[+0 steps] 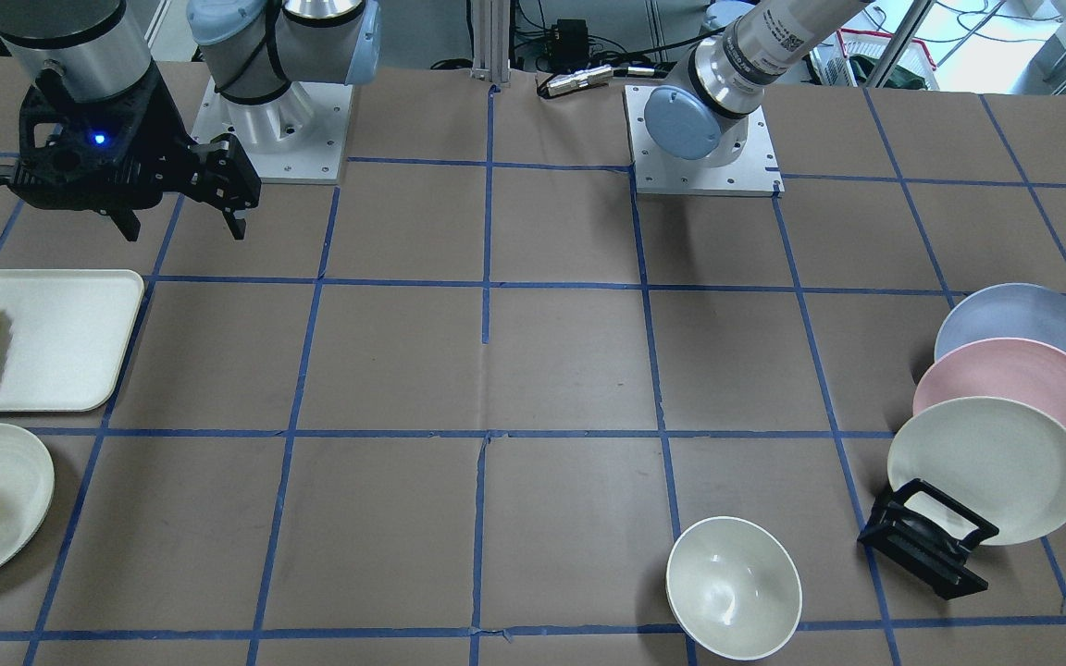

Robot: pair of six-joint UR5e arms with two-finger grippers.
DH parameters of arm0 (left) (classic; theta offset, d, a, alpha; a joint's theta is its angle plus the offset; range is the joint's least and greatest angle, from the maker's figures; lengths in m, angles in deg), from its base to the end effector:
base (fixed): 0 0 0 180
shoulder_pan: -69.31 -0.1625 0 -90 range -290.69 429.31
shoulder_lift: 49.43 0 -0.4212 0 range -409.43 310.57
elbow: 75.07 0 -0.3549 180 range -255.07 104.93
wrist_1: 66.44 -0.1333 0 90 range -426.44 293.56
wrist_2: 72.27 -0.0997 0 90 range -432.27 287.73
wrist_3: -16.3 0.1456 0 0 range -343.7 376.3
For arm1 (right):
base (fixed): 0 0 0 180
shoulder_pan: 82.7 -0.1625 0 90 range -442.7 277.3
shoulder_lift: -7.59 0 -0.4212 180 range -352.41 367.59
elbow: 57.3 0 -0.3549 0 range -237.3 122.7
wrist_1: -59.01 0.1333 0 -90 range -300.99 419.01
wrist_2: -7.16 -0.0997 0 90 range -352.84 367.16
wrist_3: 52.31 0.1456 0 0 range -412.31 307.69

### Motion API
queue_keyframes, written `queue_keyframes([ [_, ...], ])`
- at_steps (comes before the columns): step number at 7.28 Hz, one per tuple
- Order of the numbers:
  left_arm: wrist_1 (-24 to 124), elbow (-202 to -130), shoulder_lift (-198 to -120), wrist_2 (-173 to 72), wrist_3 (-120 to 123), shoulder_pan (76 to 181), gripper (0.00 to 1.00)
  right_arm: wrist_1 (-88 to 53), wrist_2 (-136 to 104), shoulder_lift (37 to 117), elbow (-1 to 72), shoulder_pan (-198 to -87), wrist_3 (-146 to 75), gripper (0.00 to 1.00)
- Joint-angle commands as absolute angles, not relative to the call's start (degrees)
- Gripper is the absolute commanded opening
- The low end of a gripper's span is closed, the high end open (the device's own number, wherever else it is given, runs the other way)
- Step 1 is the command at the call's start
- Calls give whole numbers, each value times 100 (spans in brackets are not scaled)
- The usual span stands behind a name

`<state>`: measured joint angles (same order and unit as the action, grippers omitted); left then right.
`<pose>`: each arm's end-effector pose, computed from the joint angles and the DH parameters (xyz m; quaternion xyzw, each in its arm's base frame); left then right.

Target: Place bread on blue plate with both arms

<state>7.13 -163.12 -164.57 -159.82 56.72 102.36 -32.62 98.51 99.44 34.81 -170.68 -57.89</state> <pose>0.4160 -0.4371 0.2479 0.1447 -0.9875 -0.0229 0.0584 0.1141 -0.4488 0.4387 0.0309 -0.9994 0.0111 0.0125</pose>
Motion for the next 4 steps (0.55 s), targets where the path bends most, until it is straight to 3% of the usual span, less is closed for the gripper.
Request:
queue_keyframes([
  [1, 713, -16305, -16448, -16139, 5682, 10236, 0, -3266, 9848, 9952, 3481, -17068, -5802, 100],
  [4, 730, -16183, -16281, -16533, 5690, 10227, 0, -3266, 9840, 9952, 3481, -17077, -5802, 100],
])
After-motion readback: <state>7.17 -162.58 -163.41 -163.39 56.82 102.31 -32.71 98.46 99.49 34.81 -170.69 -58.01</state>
